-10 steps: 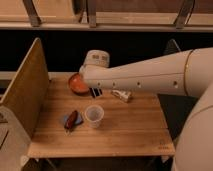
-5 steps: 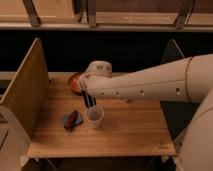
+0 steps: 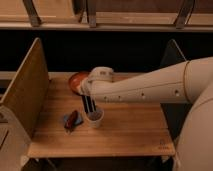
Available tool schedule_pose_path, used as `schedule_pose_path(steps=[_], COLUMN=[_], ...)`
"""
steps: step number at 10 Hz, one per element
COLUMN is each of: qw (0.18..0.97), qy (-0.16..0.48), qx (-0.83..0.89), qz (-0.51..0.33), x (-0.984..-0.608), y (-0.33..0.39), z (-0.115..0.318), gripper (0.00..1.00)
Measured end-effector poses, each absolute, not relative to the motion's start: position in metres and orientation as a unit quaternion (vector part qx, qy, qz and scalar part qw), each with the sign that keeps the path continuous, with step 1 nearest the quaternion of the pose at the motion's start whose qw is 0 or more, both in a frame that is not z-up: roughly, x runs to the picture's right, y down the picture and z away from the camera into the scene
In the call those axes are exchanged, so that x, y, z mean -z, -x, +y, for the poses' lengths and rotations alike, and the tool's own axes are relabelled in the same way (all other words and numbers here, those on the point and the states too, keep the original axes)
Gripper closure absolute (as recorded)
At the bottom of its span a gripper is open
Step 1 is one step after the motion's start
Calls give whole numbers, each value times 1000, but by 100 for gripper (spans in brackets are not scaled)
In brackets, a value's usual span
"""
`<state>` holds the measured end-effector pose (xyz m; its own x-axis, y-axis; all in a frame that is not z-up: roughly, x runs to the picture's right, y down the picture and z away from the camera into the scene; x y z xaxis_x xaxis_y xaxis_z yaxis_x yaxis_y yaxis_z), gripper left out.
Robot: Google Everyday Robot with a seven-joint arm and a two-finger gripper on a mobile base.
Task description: Place the eraser in the ceramic cup
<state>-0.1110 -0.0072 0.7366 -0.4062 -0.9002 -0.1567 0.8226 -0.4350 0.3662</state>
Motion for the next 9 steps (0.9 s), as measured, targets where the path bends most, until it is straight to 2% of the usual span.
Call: schedule_pose_path(steps=[2, 9], qw=[513, 512], qy=[-164, -164], qx=[834, 835], qz=[-119, -119], x=[-738, -738], y=[110, 111], z=[-2, -2], gripper=[95, 95])
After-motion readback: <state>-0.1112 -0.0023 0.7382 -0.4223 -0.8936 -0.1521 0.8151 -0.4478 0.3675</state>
